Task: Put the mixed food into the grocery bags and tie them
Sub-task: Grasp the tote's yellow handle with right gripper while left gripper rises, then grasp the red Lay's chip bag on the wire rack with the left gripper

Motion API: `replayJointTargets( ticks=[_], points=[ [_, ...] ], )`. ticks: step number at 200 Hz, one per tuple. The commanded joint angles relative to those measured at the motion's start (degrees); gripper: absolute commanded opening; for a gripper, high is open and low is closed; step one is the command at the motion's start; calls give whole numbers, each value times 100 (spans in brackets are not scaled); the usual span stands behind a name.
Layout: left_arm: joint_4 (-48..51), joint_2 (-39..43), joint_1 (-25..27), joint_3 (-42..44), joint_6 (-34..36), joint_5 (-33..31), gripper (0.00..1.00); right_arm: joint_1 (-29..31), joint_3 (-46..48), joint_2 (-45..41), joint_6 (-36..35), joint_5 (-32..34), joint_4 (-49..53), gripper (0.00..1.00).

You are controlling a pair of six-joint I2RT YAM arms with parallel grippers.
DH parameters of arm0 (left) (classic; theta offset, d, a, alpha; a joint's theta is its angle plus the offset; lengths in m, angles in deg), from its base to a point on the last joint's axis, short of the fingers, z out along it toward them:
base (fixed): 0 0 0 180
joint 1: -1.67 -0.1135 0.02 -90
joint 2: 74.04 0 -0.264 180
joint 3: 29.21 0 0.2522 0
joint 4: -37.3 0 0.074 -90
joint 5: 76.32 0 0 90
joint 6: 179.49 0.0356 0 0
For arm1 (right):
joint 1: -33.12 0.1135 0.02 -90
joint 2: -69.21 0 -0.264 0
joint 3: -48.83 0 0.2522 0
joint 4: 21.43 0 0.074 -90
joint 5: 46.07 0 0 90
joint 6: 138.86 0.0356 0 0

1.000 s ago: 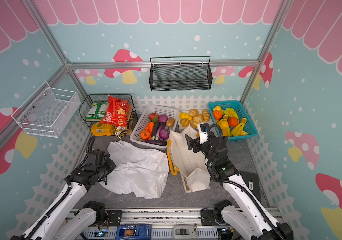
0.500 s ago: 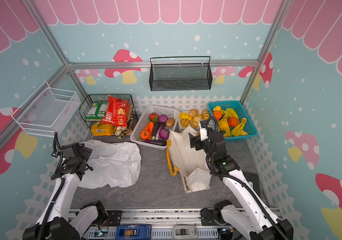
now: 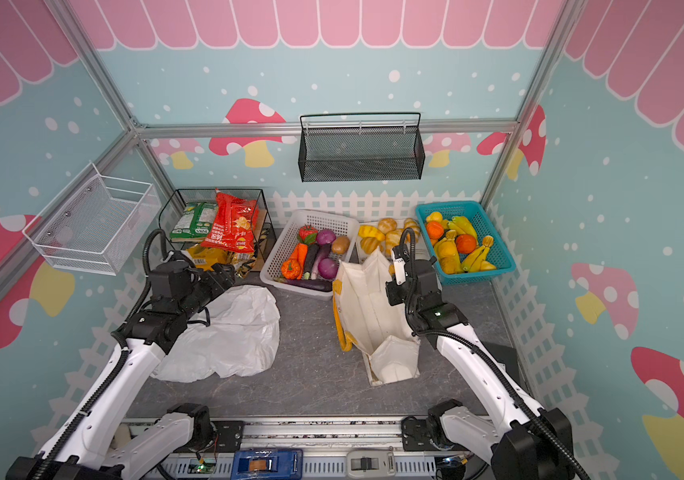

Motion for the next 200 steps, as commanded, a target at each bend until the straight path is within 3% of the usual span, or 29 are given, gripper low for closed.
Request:
replayJointTargets(
  ticks=[1,16,44,70,86,125,170,200],
  points=[
    [92,-134,557,-485,465,270,88,-11,-408,-15,-12,-141,-285,6],
    [96,-273,780,-741,787,-61,88,-8,-514,48,119,-625,-460,3],
    [187,-686,720,-1184,1065,-775,88,-12,-377,174,489,-1389,-946,0],
    [258,-1150,239,-1478,1124,-892,88,-12,-263,124,664,-1742,-1200,0],
    [195,-1412,-322,-1534,1090,-969,88,-12,-273,78,651,-1855,-1222,0],
    [-353,-2217,-1454,-1764,966,-228,91,-21,-245,135,398,-1782,-1154,0],
    [-604,-3151,-1721,-2290,906,-3,99,-21,-184,184,316,-1861,-1216,0],
    [-724,-3707,-1831,-2682,840,209,99,-21,-132,164,289,-1883,-1245,0]
  ],
)
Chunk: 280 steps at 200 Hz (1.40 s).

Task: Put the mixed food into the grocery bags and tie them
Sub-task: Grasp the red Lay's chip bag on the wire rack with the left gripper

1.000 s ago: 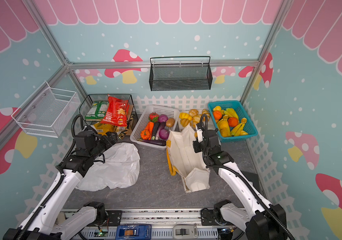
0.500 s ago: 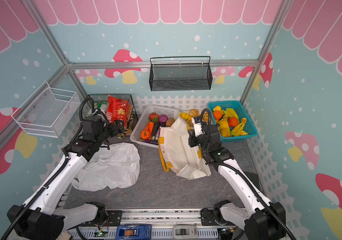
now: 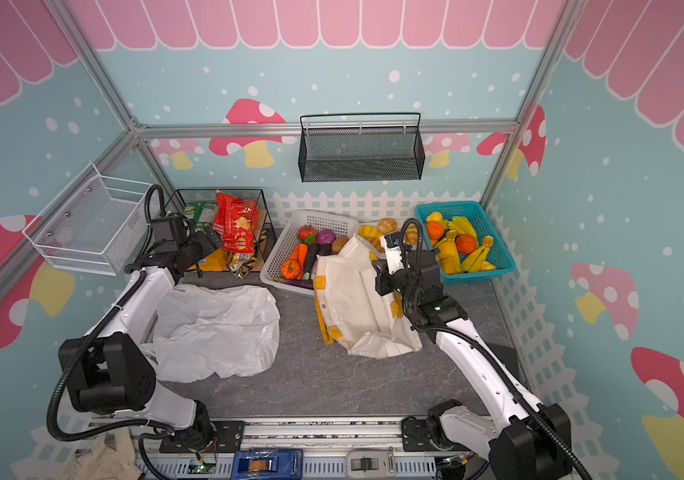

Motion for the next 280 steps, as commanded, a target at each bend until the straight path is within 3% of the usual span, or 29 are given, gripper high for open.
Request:
replayJointTargets(
  ticks=[1,94,189,280],
  points=[
    [-214,-339,-126,-367,-98,302,99,-17,72,-14,-129,-121,-316,0],
    [-824,-1109,-205,-503,-366,987,97,-25,98,-13,-146,-192,-343,0],
    [-1543,-985,-296,-123,-636,1354,46,-16,142,4,-146,-227,-351,0],
    [-1753,-156,-306,192,-630,1369,9,-17,198,-33,-54,-70,-395,0]
  ],
)
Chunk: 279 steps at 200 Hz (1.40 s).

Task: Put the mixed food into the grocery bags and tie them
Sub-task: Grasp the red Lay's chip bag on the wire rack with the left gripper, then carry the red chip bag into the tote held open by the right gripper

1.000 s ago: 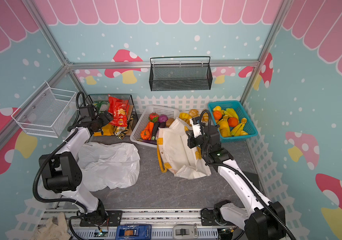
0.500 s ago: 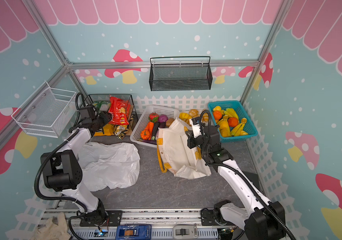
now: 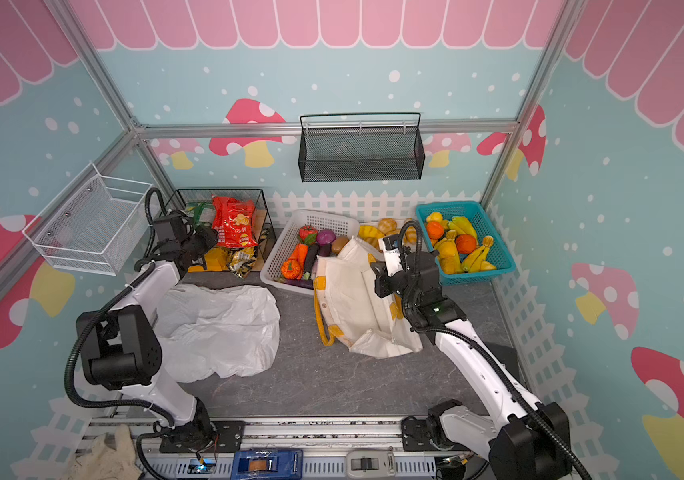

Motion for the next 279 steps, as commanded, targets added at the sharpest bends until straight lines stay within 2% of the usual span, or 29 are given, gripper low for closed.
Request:
replayJointTargets(
  ticks=[1,15,51,85,103,138,152,171,198,230,255,279],
  points=[
    [-252,444,-35,40,-54,119,8,-21,72,-32,5,53,-291,0],
    [-356,645,-33,75,-168,249,0,-19,125,-64,76,148,-335,0],
    [-493,1394,49,192,-354,431,0,-30,250,-173,224,369,-446,0],
    [38,2423,503,209,-195,242,0,-33,299,-222,297,644,-446,0],
    [516,3087,1190,315,157,-302,0,-81,315,-226,337,654,-423,0],
    [1378,3731,3330,675,562,-1210,0,-324,312,-145,505,290,-439,0],
    [1782,3667,4213,732,586,-1472,0,-447,316,-156,572,128,-450,0],
    [2059,3433,5147,779,487,-1771,0,-595,306,-202,655,-42,-483,0],
    [2036,2766,5977,672,380,-1798,0,-649,371,-251,790,-197,-581,0],
    [2276,1808,6185,115,505,-1891,0,-649,539,-327,1014,-464,-750,0],
    [2611,1094,6185,-493,532,-2436,0,-648,683,-373,1213,-732,-904,0],
    [2607,537,6185,-979,513,-2534,0,-650,777,-364,1292,-891,-1025,0]
  ],
)
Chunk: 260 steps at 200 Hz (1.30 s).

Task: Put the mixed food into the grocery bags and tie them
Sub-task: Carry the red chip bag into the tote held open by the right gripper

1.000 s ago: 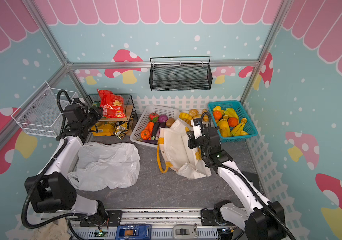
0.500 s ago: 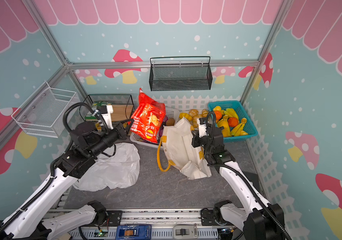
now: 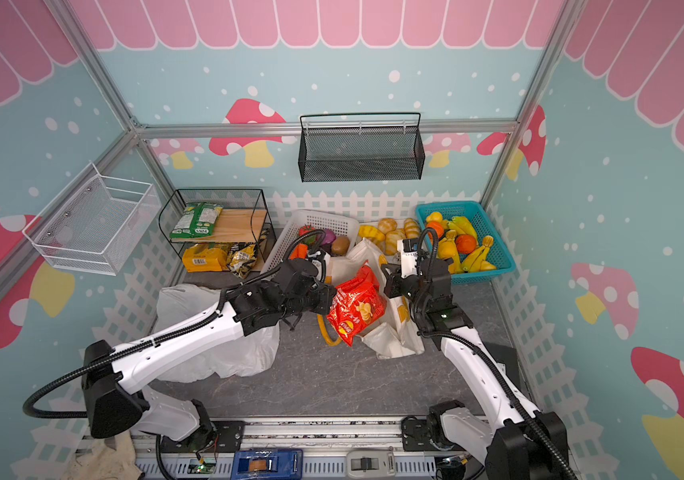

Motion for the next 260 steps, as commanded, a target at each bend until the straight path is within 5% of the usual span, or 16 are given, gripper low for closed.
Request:
replayJointTargets(
  ticks=[1,50,121,168,189,235,260],
  points=[
    [77,-378,2,-563,24,-439,0,-16,113,-108,216,-325,-375,0],
    [57,-1392,11,-1246,-107,-39,0,-16,104,-108,162,-266,-370,0],
    [-291,-1019,-568,-1132,-488,358,0,-11,82,-76,-268,-178,-109,0],
    [-661,-1426,-157,-998,-494,88,0,-17,21,-6,-9,-360,-186,0],
    [-754,-1681,60,-989,-447,259,13,-25,9,-116,117,-13,-267,0],
    [-1694,-846,-207,-233,-1,1385,62,-121,256,-351,215,416,-392,0],
    [-1915,56,-823,316,100,1944,66,-139,391,-468,138,457,-406,0]
  ],
)
